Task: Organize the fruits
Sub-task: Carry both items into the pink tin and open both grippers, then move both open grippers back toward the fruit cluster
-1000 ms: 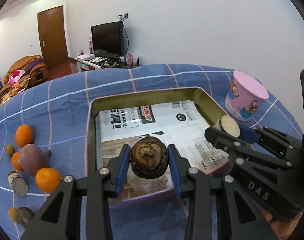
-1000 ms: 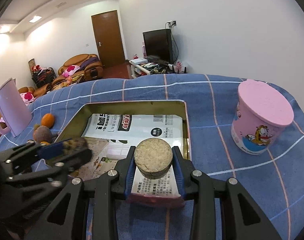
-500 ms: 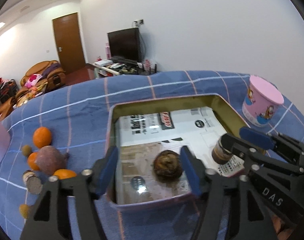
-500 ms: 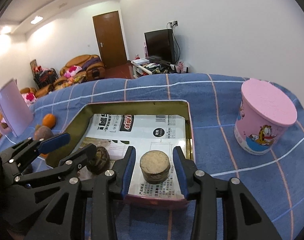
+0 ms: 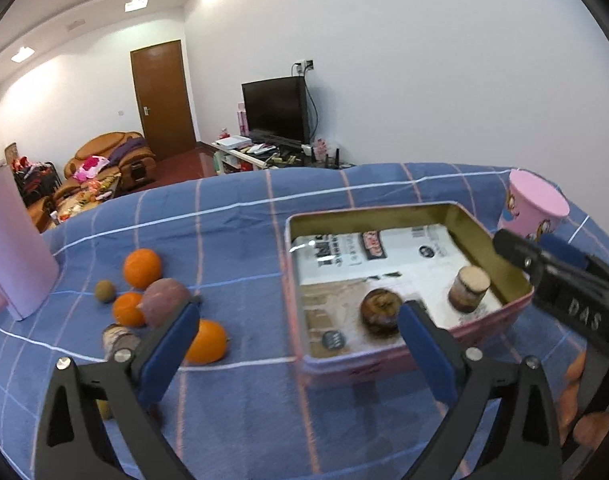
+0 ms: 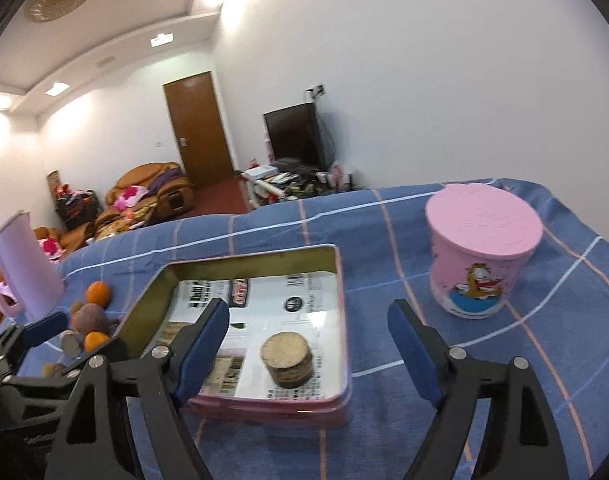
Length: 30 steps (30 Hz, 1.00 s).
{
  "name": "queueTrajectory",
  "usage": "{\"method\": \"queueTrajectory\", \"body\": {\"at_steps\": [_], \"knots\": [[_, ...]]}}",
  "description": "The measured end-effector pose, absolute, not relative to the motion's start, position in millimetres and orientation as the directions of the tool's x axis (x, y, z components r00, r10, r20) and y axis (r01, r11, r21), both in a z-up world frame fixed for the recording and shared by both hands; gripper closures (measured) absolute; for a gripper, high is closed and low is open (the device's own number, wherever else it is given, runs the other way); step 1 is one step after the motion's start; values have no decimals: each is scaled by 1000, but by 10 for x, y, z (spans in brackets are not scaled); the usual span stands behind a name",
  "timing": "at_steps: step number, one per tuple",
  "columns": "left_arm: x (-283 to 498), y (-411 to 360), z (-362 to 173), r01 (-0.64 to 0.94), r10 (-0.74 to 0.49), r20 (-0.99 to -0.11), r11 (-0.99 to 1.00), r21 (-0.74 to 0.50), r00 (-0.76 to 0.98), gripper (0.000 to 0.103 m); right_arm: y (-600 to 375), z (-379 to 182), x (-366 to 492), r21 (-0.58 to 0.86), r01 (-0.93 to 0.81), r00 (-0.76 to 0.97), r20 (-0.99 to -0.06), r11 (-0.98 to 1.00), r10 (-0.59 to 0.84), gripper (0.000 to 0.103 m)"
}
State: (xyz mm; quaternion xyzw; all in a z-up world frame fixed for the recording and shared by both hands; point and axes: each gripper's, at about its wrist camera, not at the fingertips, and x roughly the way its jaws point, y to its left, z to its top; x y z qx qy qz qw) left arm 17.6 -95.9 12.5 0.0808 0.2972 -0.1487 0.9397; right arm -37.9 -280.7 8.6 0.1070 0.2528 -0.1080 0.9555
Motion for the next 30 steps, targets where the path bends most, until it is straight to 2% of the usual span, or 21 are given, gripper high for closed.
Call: {"method": "queueTrajectory", "body": {"at_steps": [6,13,30], "knots": [[69,-776,89,305,-176,-567,942,142,805,1,-2757,137,-440,114,312,849,-478,943,-224,20],[67,-474,50,273,-150,-572,952,136,807,1,-2567,116,-496,126,335,838,-492,934,-234,20],[40,25,25,241,-125,-577,962,129,807,1,-2008,56,-498,152,265,838,-525,952,-149,20]]}}
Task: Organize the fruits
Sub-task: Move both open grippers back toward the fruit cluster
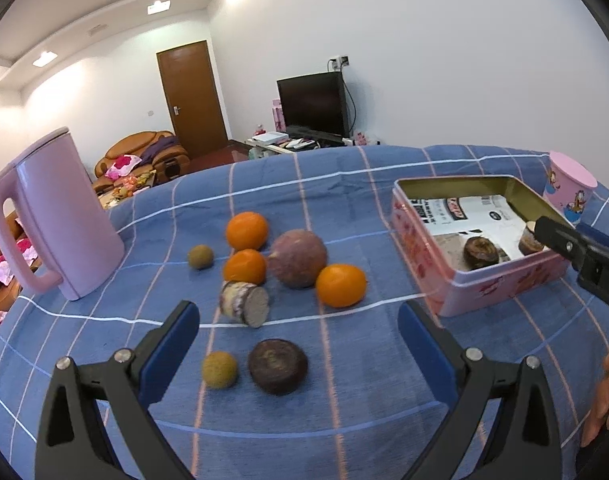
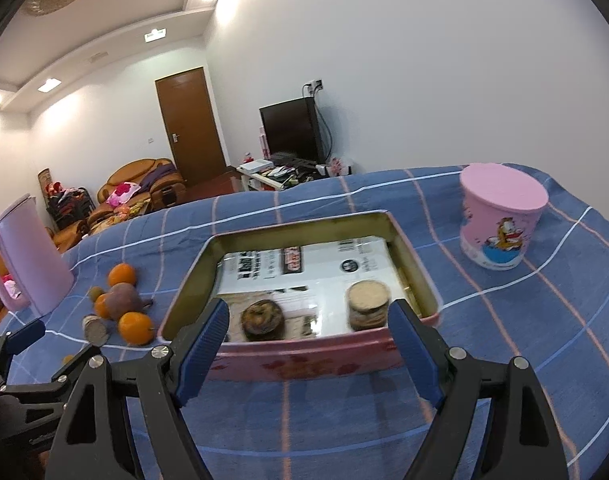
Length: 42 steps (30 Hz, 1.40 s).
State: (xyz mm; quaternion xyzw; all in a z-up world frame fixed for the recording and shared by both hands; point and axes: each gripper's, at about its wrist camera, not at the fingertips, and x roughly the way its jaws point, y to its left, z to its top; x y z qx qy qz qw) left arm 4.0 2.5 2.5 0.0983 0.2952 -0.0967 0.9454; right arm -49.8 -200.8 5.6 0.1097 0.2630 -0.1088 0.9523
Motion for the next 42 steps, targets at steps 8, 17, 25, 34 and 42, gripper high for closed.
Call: {"method": "queueTrajectory", "body": {"at_steps": [8,17,25,34,42], "knots": [[106,228,-11,219,-103,-581,967,133,807,1,-1690,33,-438,154,207,840,-535,966,-95,20],[178,418,-27,204,-100,-590,973,112,801,1,-1390,20,-370,167,155,837,-545,974,-40,20],[252,569,-39,199,-102,-593,975,100,798,1,-1162,-11,-314,166,121,828,-561,979,-7,20],[382,925,-48,156,-62,-602,982,105,796,1,-902,-26,-242,153,76,814,-580,985,27,20],[558,1397,-18,56,-12,-616,997,51,787,1,-646,-95,-135,163,5,781,-616,987,98,20]]}}
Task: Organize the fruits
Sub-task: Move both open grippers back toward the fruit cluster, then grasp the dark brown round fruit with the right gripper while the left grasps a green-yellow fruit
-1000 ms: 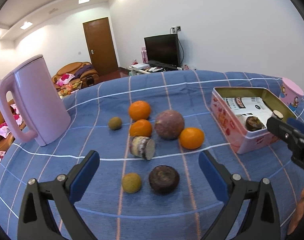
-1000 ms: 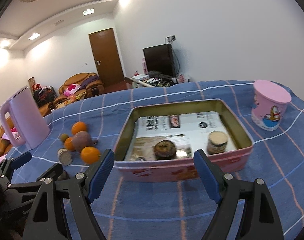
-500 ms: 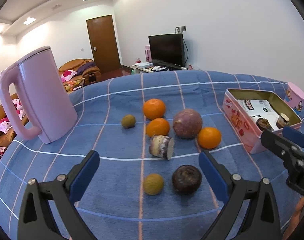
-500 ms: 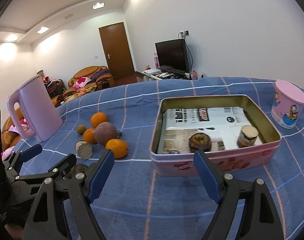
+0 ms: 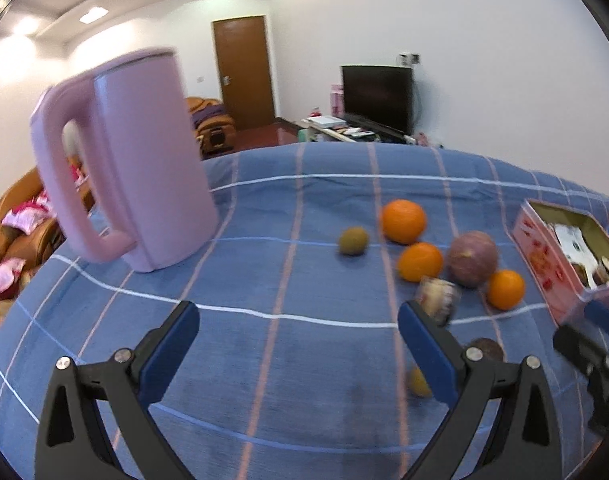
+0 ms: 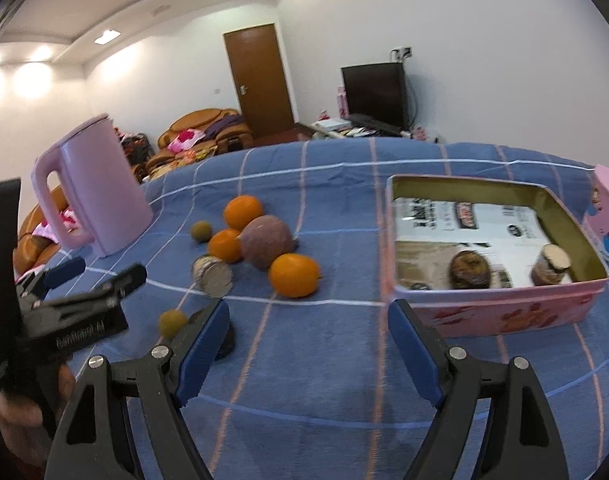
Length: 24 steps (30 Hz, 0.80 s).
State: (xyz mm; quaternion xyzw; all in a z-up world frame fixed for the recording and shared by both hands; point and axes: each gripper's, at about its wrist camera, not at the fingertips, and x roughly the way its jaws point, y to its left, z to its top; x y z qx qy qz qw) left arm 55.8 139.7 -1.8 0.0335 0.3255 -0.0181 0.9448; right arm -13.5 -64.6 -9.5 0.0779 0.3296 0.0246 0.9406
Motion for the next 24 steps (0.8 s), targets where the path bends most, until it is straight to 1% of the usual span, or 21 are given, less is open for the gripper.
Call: {"method": "queueTrajectory", "body": {"at_steps": [6,10,16,18,20,24], "knots": [[644,1591,-38,12,7,-633,1000,26,774,1,-363,-163,23,141,-70,739,-658,988,146,20],[663,1560,-60,21,10,-642,999,40,767,1,-153,-237,175,107,-121,699,-696,987,162,20],[656,1463,-76,32,34,-640,995,91,768,1,33,-257,266,51,-153,684,-715,987,144,21],[653,1450,-79,41,26,-644,995,89,765,1,52,-275,285,41,-156,676,-724,987,137,23],[652,1429,-88,46,29,-643,994,99,765,1,69,-302,314,33,-159,661,-739,987,131,30],[635,1381,-89,57,37,-635,990,127,772,1,69,-343,332,28,-158,643,-756,987,124,31]]}}
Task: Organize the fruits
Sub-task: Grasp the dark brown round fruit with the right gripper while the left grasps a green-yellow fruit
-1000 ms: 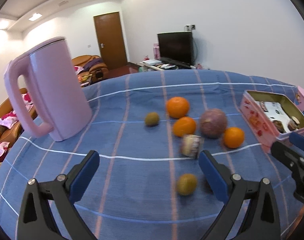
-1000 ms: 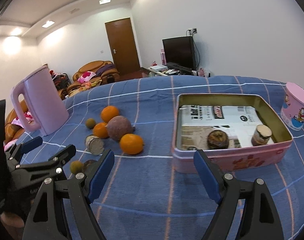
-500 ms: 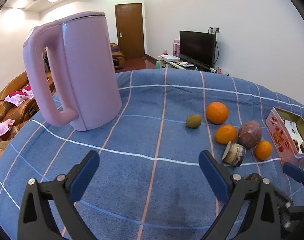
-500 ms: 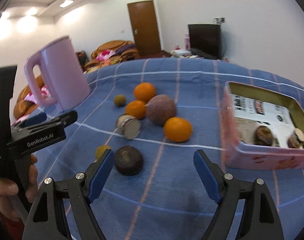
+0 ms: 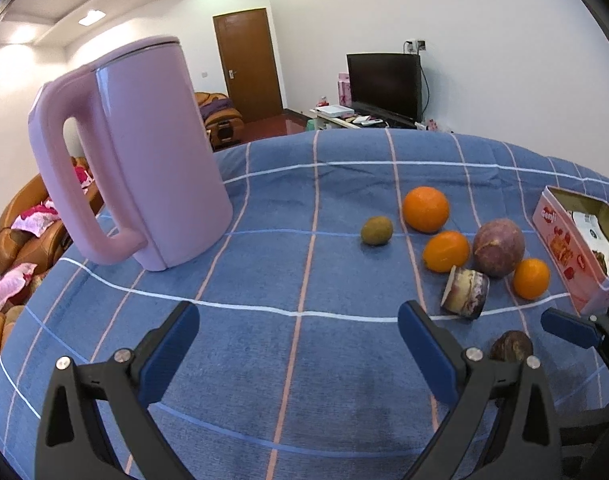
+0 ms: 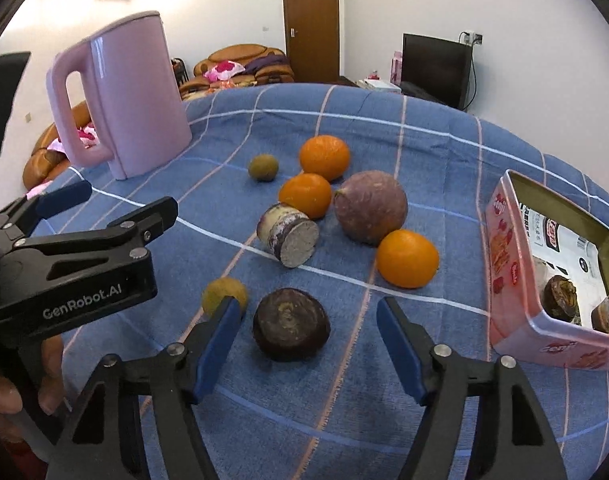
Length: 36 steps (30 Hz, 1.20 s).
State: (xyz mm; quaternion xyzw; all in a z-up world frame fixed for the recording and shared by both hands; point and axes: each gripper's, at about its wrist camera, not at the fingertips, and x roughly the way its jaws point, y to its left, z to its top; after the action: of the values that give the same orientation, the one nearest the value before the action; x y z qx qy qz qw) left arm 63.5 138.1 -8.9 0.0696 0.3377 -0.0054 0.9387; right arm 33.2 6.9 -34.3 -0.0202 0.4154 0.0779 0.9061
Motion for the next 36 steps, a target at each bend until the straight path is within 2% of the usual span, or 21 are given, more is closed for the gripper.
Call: {"method": "queueTrajectory", "body": {"at_steps": [3,5,9,10,18,23,26,29,32,34,36], "knots": [[633,1369,-88,64,37,-632,989,135,774,1,67,-395,366,35,-160,619,-775,986,128,33],[637,1365,-93,67,34,-634,989,135,772,1,62,-433,393,48,-162,598,-790,986,137,47],[639,1346,-101,74,33,-633,987,142,774,1,99,-418,366,28,-179,601,-788,983,132,57],[634,1338,-103,76,34,-632,986,147,775,1,108,-414,350,23,-183,604,-786,983,131,63],[579,1276,-95,118,-2,-632,983,142,775,1,-187,-272,218,67,-88,686,-719,994,109,63],[473,1206,-36,257,-168,-633,965,50,755,1,-418,-121,39,-19,-1,771,-637,1000,-11,63],[395,1057,-54,372,-266,-652,928,28,711,4,-572,-77,-26,-5,42,790,-612,999,-37,63],[341,875,-126,469,-316,-687,883,40,654,10,-669,-71,-27,31,56,789,-613,998,-25,63],[350,691,-263,495,-272,-740,864,94,615,23,-702,-80,-35,45,52,789,-615,998,-13,63],[384,666,-297,503,-283,-761,862,65,584,35,-691,-89,-15,47,46,786,-618,998,-8,63],[421,682,-318,494,-291,-773,869,33,564,36,-686,-98,-6,50,42,783,-622,998,-2,63]]}}
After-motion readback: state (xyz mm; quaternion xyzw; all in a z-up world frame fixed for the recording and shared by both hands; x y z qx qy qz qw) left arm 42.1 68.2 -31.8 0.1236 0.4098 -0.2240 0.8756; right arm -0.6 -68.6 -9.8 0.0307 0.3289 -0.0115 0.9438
